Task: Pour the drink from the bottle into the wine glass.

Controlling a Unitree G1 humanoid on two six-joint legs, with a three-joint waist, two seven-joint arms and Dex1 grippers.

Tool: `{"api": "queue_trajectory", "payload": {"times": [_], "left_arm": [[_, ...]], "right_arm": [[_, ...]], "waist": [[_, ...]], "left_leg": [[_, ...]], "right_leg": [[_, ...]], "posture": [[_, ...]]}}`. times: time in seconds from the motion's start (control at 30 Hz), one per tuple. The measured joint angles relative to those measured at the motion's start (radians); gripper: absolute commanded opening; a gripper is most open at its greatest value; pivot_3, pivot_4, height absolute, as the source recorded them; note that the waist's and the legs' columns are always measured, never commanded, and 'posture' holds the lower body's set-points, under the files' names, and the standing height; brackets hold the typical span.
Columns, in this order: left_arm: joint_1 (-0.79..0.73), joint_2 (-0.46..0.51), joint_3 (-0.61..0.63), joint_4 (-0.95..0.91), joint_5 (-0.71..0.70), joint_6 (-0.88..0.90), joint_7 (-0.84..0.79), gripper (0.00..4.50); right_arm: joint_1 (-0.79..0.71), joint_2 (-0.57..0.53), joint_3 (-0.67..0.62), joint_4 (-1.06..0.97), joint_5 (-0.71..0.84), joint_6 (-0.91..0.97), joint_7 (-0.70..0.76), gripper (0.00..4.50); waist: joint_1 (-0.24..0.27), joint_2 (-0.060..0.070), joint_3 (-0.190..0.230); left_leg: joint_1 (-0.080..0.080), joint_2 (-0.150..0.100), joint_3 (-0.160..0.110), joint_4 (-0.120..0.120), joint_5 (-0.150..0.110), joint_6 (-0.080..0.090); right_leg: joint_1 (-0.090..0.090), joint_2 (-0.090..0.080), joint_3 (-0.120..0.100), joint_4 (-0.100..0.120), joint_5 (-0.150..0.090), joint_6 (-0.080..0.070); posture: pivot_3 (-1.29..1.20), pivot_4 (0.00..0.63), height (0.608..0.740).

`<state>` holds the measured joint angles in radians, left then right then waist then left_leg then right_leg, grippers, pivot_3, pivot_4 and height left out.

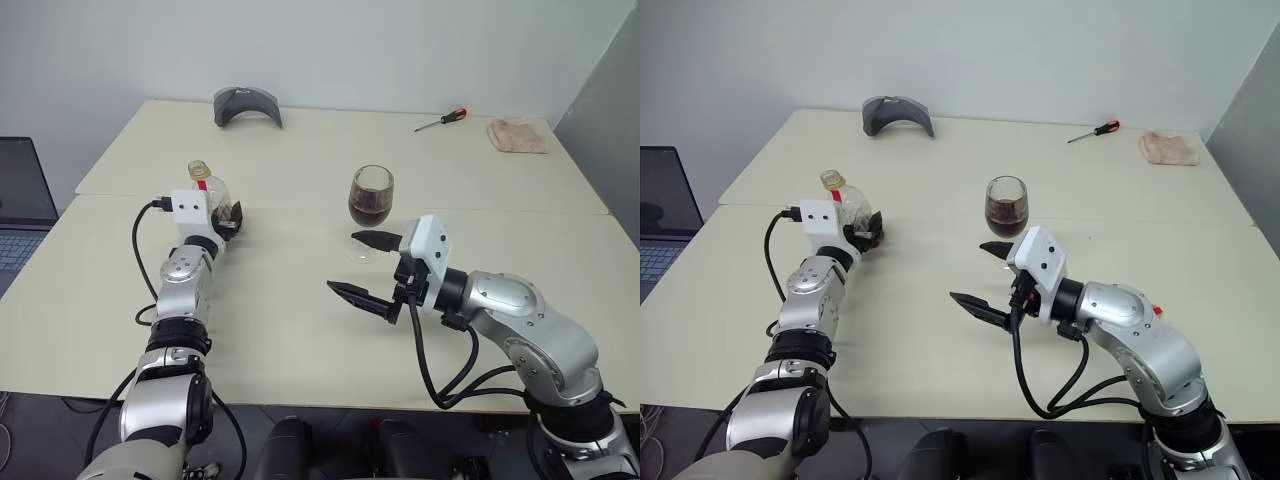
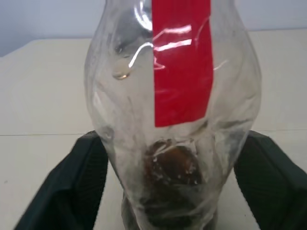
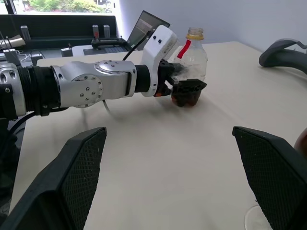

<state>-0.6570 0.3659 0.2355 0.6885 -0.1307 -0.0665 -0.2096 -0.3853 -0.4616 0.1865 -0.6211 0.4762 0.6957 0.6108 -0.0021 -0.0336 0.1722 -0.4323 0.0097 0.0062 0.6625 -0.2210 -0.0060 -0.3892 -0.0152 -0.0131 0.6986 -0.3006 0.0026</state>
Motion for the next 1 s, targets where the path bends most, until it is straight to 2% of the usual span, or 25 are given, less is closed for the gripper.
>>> {"api": "queue_trajectory", "payload": {"times": [0.17,0.27,0.33,0.53,0.73,1.0], "left_arm": [[0.176,-0.008,0.008,-0.306,-0.050,0.104,-0.019,4.47],[0.321,-0.010,0.016,-0.527,-0.087,0.207,-0.012,4.47],[0.376,-0.011,0.027,-0.604,-0.090,0.258,0.010,4.47],[0.555,-0.041,0.046,-0.829,-0.088,0.367,0.085,4.47],[0.633,-0.063,0.005,-0.931,-0.072,0.381,0.088,4.47],[0.616,-0.075,-0.026,-0.937,-0.049,0.339,0.083,4.47]], "right_arm": [[0.041,-0.022,-0.016,-0.003,-0.008,-0.034,-0.002,4.50],[0.114,-0.040,-0.047,-0.010,-0.025,-0.069,-0.003,4.50],[0.167,-0.055,-0.048,-0.009,-0.056,-0.103,-0.005,4.50],[0.321,0.023,-0.066,0.116,-0.224,-0.350,-0.105,4.50],[0.327,0.144,-0.217,0.407,-0.364,-0.611,-0.333,4.50],[0.312,0.179,-0.251,0.612,-0.424,-0.790,-0.398,4.50]], "waist": [[-0.001,0.000,0.000],[0.000,0.000,0.000],[0.000,0.000,0.000],[0.000,0.000,-0.001],[0.002,0.000,-0.002],[0.000,0.000,-0.002]], "left_leg": [[0.000,0.000,0.000,0.000,0.000,0.000],[0.000,0.000,0.000,-0.001,0.000,0.000],[0.000,0.000,0.000,-0.001,0.000,0.000],[0.002,0.000,0.000,-0.001,0.000,0.000],[0.002,-0.001,0.001,-0.001,0.000,0.000],[0.003,0.000,0.002,-0.002,0.000,0.000]], "right_leg": [[0.000,0.000,0.001,0.000,0.000,0.000],[0.001,0.000,0.000,-0.001,0.000,0.000],[0.001,-0.001,0.000,0.000,0.000,0.000],[0.002,-0.001,0.001,-0.001,0.000,0.000],[0.002,-0.001,0.001,-0.001,0.000,0.000],[0.002,0.000,0.002,0.000,0.000,0.000]], "posture": [[0.00,0.150,0.740],[0.00,0.150,0.740],[0.00,0.150,0.740],[0.00,0.150,0.740],[0.00,0.150,0.740],[0.00,0.150,0.740]]}}
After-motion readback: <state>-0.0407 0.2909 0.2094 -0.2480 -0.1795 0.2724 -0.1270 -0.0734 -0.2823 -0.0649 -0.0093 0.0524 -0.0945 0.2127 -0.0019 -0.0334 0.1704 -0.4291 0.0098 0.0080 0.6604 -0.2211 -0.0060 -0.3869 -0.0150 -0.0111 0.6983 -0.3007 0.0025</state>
